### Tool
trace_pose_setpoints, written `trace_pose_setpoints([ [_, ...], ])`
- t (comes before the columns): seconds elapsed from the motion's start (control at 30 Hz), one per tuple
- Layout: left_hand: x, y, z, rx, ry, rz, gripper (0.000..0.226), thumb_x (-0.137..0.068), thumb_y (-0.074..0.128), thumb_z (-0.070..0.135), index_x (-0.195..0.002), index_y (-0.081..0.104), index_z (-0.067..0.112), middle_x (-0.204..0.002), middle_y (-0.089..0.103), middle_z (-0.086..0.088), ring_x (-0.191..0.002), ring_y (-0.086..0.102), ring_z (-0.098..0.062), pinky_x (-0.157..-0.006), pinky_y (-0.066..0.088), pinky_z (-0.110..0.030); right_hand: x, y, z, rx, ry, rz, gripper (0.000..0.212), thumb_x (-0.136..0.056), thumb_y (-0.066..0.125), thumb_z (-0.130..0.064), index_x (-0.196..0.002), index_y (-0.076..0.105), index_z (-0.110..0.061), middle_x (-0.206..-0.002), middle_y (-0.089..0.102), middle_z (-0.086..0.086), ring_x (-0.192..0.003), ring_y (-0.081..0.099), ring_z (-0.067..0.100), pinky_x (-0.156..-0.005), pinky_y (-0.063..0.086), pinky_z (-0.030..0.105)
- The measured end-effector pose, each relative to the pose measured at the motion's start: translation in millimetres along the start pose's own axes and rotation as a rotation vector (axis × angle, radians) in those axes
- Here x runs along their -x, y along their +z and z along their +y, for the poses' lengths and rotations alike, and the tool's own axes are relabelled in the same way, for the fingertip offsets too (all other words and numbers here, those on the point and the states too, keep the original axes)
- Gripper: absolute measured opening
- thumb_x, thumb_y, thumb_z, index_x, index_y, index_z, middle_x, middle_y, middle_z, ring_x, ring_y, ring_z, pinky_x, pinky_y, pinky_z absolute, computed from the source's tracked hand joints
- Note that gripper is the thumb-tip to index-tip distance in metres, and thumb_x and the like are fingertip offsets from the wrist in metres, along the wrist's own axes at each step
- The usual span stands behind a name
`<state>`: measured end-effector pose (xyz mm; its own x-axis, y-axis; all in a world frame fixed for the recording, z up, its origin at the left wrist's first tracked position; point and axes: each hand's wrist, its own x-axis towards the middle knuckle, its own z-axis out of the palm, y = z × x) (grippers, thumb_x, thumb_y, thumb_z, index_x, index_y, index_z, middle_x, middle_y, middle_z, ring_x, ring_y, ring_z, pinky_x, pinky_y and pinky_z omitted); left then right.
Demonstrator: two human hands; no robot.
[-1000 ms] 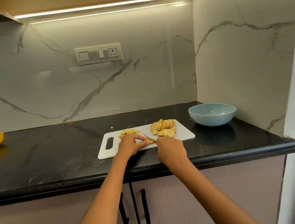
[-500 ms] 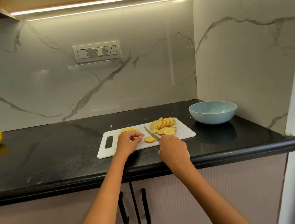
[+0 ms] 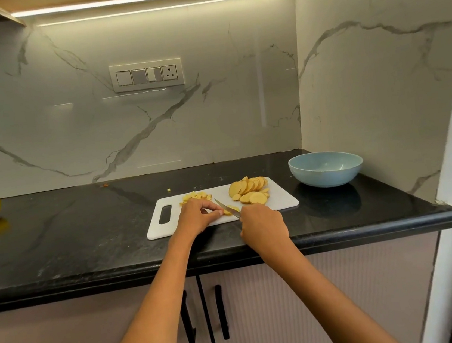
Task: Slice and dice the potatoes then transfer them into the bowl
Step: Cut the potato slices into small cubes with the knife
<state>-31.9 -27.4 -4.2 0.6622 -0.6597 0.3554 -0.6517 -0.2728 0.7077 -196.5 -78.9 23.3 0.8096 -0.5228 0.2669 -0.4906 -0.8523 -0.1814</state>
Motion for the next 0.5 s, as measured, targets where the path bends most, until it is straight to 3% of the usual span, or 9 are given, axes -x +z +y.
trace_pose_setpoints([
  [0.17,0,-1,0,-0.014,0.009,0.005,0.008,-0.08,0.071,0.018,-0.087,0.074,0.015,-0.082,0.062,0.007,-0.067,0.043,-0.006,-0.059,0.034,-0.019,-11,-2,-7,0.043,-0.058,0.007,0.026,-0.098,0.043,-0.01,-0.122,0.052,-0.007,-0.117,0.059,0.01,-0.103,0.059,0.023,-0.077,0.041,0.027],
  [0.5,2,0,-1,-0.004,0.007,0.005,0.005,-0.081,0.07,0.019,-0.084,0.073,0.018,-0.083,0.064,0.007,-0.067,0.043,-0.008,-0.063,0.037,-0.022,-7,6,-1,0.02,-0.027,0.023,0.023,-0.097,0.045,-0.012,-0.118,0.055,-0.008,-0.112,0.06,0.01,-0.099,0.06,0.022,-0.076,0.043,0.027],
])
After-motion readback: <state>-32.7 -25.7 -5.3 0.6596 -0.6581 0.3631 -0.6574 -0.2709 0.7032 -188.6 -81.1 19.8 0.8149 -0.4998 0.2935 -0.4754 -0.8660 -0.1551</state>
